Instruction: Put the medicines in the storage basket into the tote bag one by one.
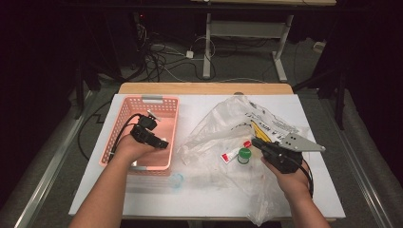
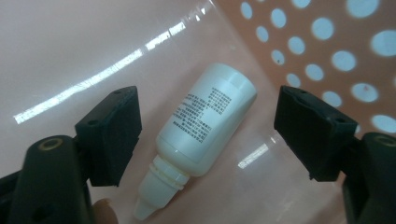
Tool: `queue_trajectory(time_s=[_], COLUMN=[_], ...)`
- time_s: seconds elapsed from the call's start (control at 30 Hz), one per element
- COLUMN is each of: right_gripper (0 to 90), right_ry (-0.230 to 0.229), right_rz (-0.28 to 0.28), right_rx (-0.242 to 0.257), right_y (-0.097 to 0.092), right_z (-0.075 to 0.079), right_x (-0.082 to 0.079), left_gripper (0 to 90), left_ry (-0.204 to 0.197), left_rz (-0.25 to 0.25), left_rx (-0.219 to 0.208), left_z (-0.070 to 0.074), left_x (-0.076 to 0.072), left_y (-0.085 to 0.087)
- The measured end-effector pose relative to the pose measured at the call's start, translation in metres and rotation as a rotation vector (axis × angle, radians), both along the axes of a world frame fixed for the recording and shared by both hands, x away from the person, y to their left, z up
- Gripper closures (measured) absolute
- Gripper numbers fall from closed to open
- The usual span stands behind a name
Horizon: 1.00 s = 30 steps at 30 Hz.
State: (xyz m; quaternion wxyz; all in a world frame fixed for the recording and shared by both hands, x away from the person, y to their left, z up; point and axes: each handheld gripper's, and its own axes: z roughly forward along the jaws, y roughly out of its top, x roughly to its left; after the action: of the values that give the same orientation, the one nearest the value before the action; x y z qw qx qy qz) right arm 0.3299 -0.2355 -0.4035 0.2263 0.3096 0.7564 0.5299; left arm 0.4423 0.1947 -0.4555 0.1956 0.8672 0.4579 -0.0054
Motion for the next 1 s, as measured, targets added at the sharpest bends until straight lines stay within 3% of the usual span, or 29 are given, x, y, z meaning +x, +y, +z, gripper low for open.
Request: queue_trajectory(time_s=[0.2,0.37,0.57,0.8,1.0], right_gripper=[90.0,90.0,90.0,90.0,90.0], right_ry=[0.003,0.002,-0.002,-0.003,-0.001], right_rz=[0.001,0.000,0.002,0.003,-0.003], right_rx=[-0.002,-0.003,-0.004,-0.005,0.002], right_y=[-0.0006,0.0000,0.0004,0.0007,-0.0012], right_z=[0.0001,0.0001,0.0003,0.0004,0.0011], right_x=[-0.0004,-0.0007,-0.0008,-0.0008,-0.0011], left_gripper=[30.7,37.8,55.0,58.0,58.1], left_ry=[0.045,0.025,0.007,0.017,-0.010], left_rz=[-0.012,-0.011,-0.019,0.001,0.016], left_rx=[0.017,0.042,0.058,0.047,0.051], left_z=[-0.0071,-0.0072,-0.0069,-0.0060,-0.0019], left_x=[0.0017,0.0008,-0.0009,0.0002,-0.0010], left_y=[-0.0028,-0.0034,-0.0036,-0.0039,-0.0020])
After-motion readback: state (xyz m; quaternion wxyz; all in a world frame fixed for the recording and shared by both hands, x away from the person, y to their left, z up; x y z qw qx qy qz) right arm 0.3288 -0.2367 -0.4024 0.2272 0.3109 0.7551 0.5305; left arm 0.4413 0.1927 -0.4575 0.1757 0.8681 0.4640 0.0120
